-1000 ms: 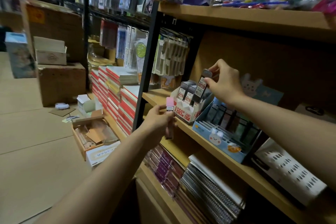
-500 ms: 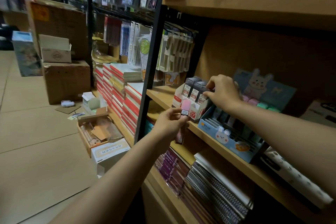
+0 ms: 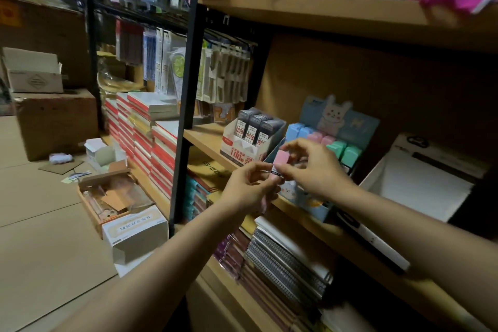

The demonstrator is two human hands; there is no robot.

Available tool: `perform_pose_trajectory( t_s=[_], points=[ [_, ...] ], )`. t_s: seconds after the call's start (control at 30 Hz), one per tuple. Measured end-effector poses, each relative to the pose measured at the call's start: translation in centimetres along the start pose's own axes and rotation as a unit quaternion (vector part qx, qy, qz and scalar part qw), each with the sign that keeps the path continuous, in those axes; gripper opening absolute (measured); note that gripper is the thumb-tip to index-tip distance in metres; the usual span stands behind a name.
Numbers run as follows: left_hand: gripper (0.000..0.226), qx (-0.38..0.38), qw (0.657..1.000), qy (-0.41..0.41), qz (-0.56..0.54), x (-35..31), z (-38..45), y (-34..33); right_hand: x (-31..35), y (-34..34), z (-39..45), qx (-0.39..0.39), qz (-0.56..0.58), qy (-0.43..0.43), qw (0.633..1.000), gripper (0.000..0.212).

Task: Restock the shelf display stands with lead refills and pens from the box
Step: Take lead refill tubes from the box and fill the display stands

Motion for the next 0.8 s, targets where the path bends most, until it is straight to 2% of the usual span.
perform_pose_trajectory(
  t_s=[0.1,0.17,0.23,0.3,0.37,0.47,0.53,0.8],
  points=[
    [0.015,0.023,0.998,-0.036,0.056,0.3,-0.4,-1.4,-0.5,2.0,-0.5,-0.006,0.008,-0.015,1.0,0.034],
    [0.017,0.02,0.976,-0.113,0.183,0.4,-0.3,-1.8,-0.5,4.1,0.3,-0.026,0.005,-0.011,1.0,0.031],
    [0.024,-0.015,0.908,-0.23,0.351,0.5,0.0,-1.7,-0.3,6.8,1.8,-0.075,0.0,0.004,0.997,0.027],
    [0.036,-0.025,0.832,-0.31,0.46,0.9,0.1,-1.6,0.0,9.0,3.2,-0.135,-0.032,0.033,0.99,0.025],
    [0.05,-0.002,0.791,-0.309,0.527,1.9,0.6,-1.3,0.3,9.9,4.1,-0.165,-0.085,0.065,0.981,0.024],
    [0.06,0.024,0.749,-0.274,0.602,3.5,1.4,-0.8,0.2,8.9,4.8,-0.149,-0.119,0.087,0.978,0.021],
    [0.062,0.029,0.74,-0.275,0.613,4.0,1.7,-0.8,0.0,7.8,5.0,-0.137,-0.136,0.104,0.976,0.019],
    [0.059,0.053,0.758,-0.271,0.59,4.0,2.1,-0.3,-0.9,4.8,5.1,-0.069,-0.265,0.116,0.955,0.018]
  ],
)
Point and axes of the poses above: each hand's wrist, its own z-axis towards the middle knuckle, its own y-axis out of the back of the hand, x = y × z, the point moved 4 cm from there along z, towards the middle knuckle, and after that the axes turned 11 degrees about -x, right-handed, at the moved point
